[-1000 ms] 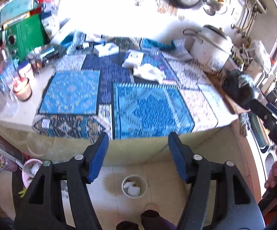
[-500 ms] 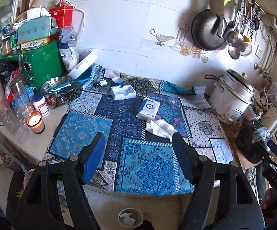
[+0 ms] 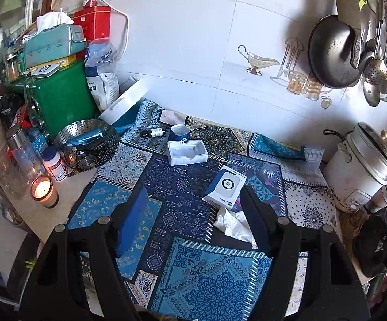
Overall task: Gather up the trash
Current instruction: 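Raise both tools back up toward the items on the counter, then grasp the white plastic tray with the left tool while the right tool grasps the HP box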
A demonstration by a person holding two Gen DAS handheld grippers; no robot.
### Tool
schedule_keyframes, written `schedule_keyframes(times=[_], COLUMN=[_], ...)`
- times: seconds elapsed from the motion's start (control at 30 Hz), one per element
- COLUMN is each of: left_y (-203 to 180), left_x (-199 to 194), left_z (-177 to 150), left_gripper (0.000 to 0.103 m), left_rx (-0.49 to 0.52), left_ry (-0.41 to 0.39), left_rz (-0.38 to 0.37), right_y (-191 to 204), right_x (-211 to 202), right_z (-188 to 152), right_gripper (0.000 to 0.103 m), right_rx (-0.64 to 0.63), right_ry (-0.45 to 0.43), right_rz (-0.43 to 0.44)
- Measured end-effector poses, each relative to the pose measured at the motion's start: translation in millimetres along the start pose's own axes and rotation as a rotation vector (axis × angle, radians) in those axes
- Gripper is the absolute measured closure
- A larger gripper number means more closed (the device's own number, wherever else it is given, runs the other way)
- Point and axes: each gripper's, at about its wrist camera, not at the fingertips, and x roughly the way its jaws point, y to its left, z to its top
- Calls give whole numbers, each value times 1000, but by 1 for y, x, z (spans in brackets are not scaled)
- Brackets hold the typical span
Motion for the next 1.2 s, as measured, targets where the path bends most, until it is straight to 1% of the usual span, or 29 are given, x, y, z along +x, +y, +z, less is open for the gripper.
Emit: schedule_keyframes(times=[0.07,0.13,0.23,0.3,0.37,0.57,0.63,0.7,0.77,0.83,0.97,1.1,1.2], left_y=[1,6,15,23,33,71,80,89,94,99,104,97,93], left_x=[19,38,68,88,106,161,180,198,214,230,255,276,297], left_z=[7,12,22,31,42,70,71,71,70,68,67,66,67], left_gripper=[32,32,32,31,31,31,31,31,31,31,31,32,33], left_rx=[15,17,15,25,33,22,41,62,66,60,63,73,53], left_ry=[29,56,85,101,98,141,163,188,222,263,304,345,376], left_rz=[9,-9,-14,-20,-19,-65,-64,-57,-82,-110,-120,-156,-179], right_y=[4,9,21,32,42,85,101,116,126,134,148,158,160], right_x=[13,27,48,62,79,156,187,222,251,271,296,310,313], right_z=[3,6,9,12,16,22,18,12,5,0,-7,-15,-21], right_gripper=[13,13,13,13,13,13,13,13,13,13,13,13,13], right_rx=[4,14,36,73,113,166,169,178,208,246,282,236,216], right_ry=[15,33,60,79,107,237,282,347,407,452,504,555,581], right_rz=[6,15,41,48,51,60,51,45,41,40,30,-27,-32])
